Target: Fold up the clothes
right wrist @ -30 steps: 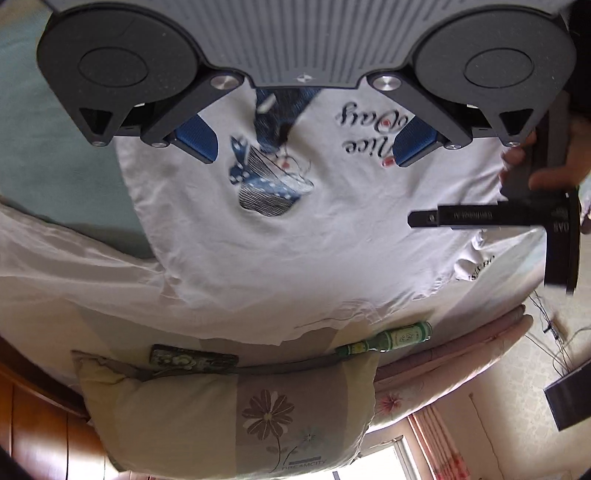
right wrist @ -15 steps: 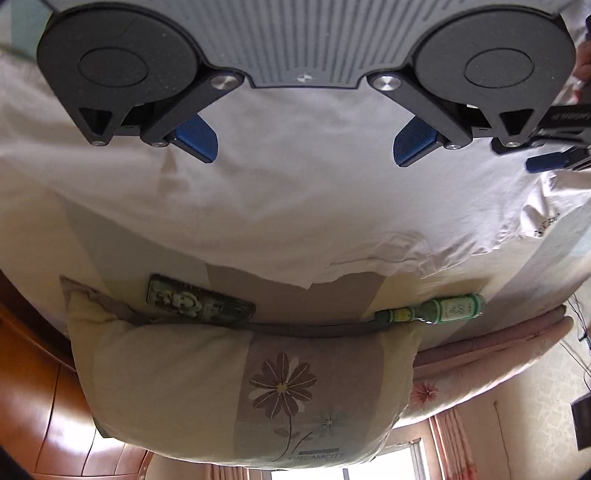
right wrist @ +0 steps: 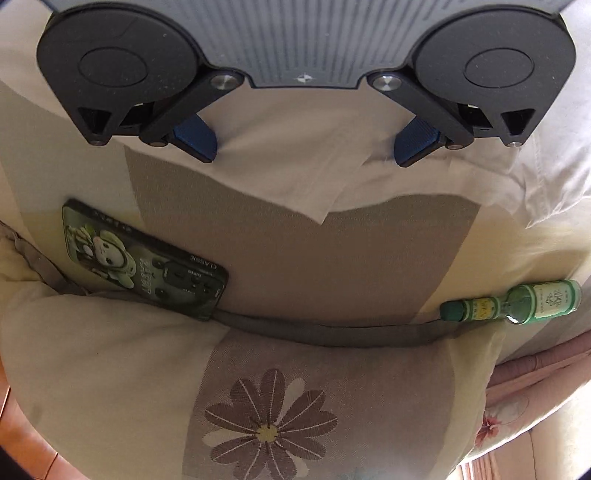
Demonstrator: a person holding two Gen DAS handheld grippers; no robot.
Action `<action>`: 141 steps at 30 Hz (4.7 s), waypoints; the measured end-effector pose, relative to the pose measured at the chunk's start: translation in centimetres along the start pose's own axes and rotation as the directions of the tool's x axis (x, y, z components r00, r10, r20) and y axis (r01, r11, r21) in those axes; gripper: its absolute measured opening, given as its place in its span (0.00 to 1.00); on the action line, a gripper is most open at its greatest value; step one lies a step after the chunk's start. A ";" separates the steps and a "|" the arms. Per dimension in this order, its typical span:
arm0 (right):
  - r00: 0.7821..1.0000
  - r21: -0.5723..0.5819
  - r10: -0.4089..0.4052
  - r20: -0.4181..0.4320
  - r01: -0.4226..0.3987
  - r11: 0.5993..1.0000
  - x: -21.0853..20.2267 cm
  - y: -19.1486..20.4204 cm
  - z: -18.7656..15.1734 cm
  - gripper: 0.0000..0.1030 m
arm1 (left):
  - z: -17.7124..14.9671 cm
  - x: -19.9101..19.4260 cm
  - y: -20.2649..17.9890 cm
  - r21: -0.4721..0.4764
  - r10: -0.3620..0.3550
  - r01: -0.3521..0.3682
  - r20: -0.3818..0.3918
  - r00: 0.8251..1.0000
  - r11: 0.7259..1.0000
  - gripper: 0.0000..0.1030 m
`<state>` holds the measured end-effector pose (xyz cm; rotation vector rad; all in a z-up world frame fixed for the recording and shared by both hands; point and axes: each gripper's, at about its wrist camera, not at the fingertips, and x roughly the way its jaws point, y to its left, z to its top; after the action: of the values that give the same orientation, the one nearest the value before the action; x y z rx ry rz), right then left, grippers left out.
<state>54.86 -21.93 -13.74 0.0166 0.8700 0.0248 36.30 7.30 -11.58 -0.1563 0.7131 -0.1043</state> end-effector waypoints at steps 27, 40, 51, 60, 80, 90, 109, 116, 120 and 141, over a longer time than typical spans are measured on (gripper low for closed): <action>0.945 -0.348 0.314 -0.096 -0.327 0.878 -3.3 18.5 0.4 1.00 | 4.3 -6.3 9.5 -0.187 0.041 -0.026 0.077 0.996 0.982 0.90; 0.955 -0.342 0.297 -0.007 -0.282 0.897 2.0 24.9 0.3 1.00 | 4.3 -6.4 10.4 -0.219 0.054 -0.036 0.076 0.996 0.975 0.90; 0.871 -0.111 0.465 -0.161 -0.484 0.868 -1.5 15.7 0.6 1.00 | 4.4 -6.3 10.3 -0.238 0.040 -0.020 0.081 0.996 0.971 0.90; 0.944 -0.213 0.328 0.032 -0.315 0.925 1.6 17.0 1.3 1.00 | 4.3 -5.6 8.1 -0.154 -0.012 0.024 0.074 0.997 0.988 0.90; 1.000 -0.066 0.017 0.007 -0.016 0.998 0.2 4.3 -2.2 1.00 | 2.5 -2.5 1.2 0.040 -0.079 0.080 -0.023 0.997 0.996 0.90; 0.989 -0.047 0.148 -0.009 -0.148 0.988 -1.1 5.8 -1.0 1.00 | 2.5 -2.5 1.8 0.020 -0.056 0.057 -0.028 0.998 0.998 0.90; 0.977 0.107 0.211 0.019 -0.212 0.971 -9.7 -8.9 -2.5 1.00 | 0.8 -1.2 -2.8 0.105 -0.156 0.162 -0.069 0.985 0.981 0.90; 0.981 0.207 0.187 -0.057 -0.172 0.963 -4.7 -12.3 -5.6 1.00 | -2.2 1.5 -6.5 0.183 -0.192 0.218 -0.150 0.970 0.959 0.90; 0.999 0.090 0.039 -0.003 -0.039 0.995 -1.9 -9.9 -4.2 1.00 | -3.0 1.8 -7.1 0.240 -0.175 0.204 -0.136 0.975 0.949 0.94; 0.991 0.057 0.133 -0.003 -0.133 0.989 -1.4 -5.1 -0.5 1.00 | -1.8 1.8 -4.1 0.131 -0.182 0.198 -0.121 0.976 0.971 0.94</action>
<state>53.65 -27.04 -13.07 0.1278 0.8747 0.1251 36.30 2.78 -13.32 -0.0818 0.7946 -0.3488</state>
